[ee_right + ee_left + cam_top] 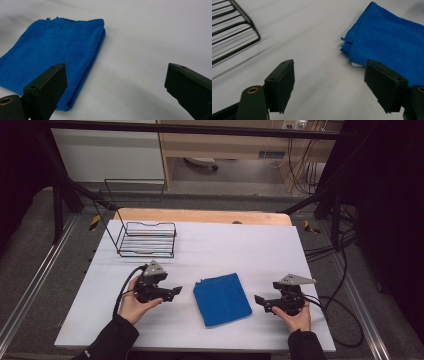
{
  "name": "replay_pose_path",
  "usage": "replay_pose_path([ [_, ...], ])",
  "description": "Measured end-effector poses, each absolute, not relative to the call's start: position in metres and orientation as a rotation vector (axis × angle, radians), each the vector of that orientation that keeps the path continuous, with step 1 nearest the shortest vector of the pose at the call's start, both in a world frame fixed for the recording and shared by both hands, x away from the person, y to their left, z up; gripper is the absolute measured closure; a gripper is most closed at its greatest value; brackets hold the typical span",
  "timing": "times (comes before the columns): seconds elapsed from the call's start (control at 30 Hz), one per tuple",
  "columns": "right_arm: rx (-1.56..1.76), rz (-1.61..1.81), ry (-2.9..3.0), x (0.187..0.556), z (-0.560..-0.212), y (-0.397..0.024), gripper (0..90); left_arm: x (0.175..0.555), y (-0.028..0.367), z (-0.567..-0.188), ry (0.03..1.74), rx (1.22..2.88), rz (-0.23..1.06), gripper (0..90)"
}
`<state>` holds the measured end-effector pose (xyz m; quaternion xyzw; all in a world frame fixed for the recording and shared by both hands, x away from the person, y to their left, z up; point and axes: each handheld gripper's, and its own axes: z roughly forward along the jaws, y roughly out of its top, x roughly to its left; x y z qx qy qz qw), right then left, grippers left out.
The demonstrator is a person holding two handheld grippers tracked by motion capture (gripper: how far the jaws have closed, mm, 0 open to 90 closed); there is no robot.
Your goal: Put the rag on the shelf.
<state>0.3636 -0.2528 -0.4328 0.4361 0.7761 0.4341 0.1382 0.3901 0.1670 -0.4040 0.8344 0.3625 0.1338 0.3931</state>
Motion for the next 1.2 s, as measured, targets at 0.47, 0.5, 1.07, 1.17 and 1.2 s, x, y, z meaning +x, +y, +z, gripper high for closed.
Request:
replay_pose_path([
  [0.47, 1.261, 1.262, 2.242, 0.364, -0.432, -0.253, 4.9, 0.417, 0.106, -0.422, 0.909, 2.190, 0.268, 50.8],
  [0.5, 1.260, 1.259, 2.244, 0.364, -0.432, -0.253, 4.9, 0.418, 0.104, -0.424, 0.912, 2.193, 0.265, 52.6],
  [1.07, 1.263, 1.256, 2.255, 0.364, -0.433, -0.252, 5.0, 0.425, 0.090, -0.442, 0.926, 2.259, 0.208, 65.6],
  [1.17, 1.264, 1.258, 2.256, 0.364, -0.433, -0.252, 5.0, 0.424, 0.089, -0.442, 0.921, 2.262, 0.190, 70.2],
  [1.2, 1.264, 1.257, 2.258, 0.364, -0.433, -0.252, 5.0, 0.424, 0.088, -0.442, 0.919, 2.263, 0.186, 72.3],
])
